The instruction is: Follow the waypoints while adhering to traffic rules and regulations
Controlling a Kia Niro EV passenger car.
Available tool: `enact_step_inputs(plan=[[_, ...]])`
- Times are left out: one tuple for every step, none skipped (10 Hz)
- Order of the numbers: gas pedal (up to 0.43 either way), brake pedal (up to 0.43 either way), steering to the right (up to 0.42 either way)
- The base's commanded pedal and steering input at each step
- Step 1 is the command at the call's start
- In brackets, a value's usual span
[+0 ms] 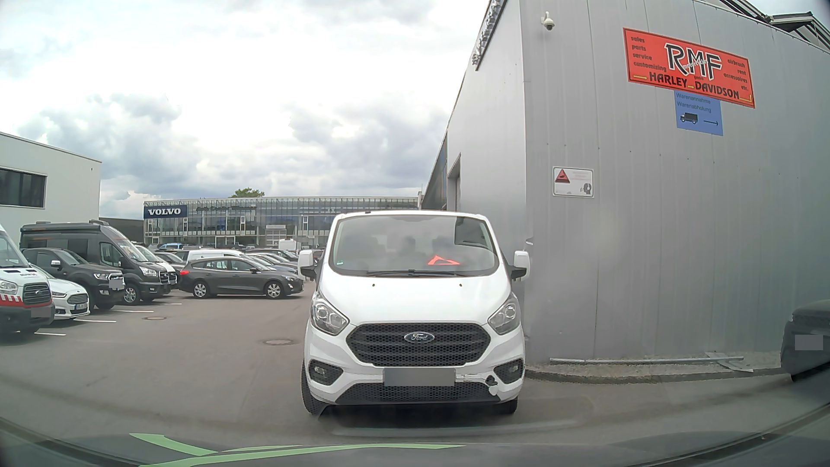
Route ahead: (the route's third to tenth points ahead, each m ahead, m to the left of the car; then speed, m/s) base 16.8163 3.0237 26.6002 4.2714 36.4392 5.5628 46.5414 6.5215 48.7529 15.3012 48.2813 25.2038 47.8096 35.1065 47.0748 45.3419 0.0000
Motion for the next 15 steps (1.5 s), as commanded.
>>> enact_step_inputs(plan=[[0.000, 0.476, -0.462], [0.000, 0.470, -0.462], [0.000, 0.470, -0.462], [0.000, 0.470, -0.462], [0.000, 0.470, -0.463], [0.000, 0.470, -0.462], [0.000, 0.470, -0.462], [0.000, 0.470, -0.462], [0.000, 0.476, -0.462], [0.000, 0.470, -0.462], [0.000, 0.476, -0.462], [0.000, 0.470, -0.462], [0.000, 0.476, -0.463], [0.000, 0.476, -0.462], [0.000, 0.470, -0.462]])
